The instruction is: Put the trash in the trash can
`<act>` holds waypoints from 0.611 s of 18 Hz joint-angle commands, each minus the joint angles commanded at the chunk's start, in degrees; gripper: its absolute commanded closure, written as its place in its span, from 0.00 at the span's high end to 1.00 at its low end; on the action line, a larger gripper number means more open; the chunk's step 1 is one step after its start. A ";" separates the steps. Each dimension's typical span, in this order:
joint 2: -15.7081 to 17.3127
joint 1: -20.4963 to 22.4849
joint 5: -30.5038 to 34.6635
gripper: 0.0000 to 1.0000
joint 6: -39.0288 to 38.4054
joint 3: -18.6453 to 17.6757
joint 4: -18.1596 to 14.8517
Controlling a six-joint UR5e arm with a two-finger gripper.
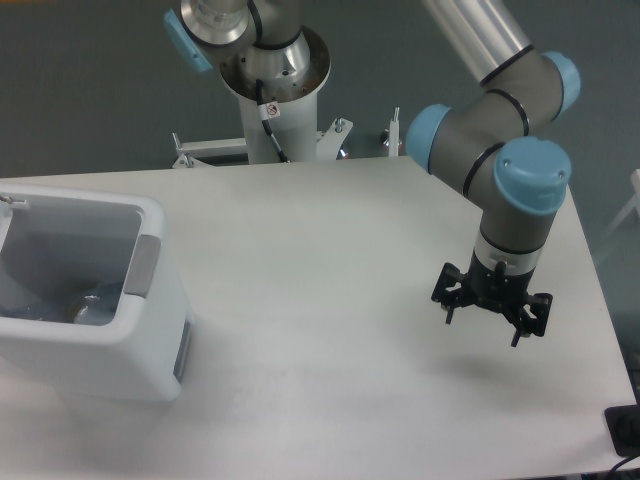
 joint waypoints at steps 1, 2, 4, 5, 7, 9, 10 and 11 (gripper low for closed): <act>0.09 0.44 0.44 1.00 2.63 0.09 -1.49; 0.17 0.71 0.79 1.00 4.66 0.00 -2.90; 0.26 1.58 0.97 1.00 7.83 0.09 -4.40; 0.18 1.68 0.97 1.00 10.11 0.00 -4.67; -0.78 1.59 1.23 1.00 13.46 -0.09 -4.58; -1.67 1.68 1.15 1.00 13.82 0.00 -4.41; -1.76 2.11 1.15 1.00 14.34 0.17 -4.32; -1.76 2.55 1.15 1.00 14.87 0.18 -4.23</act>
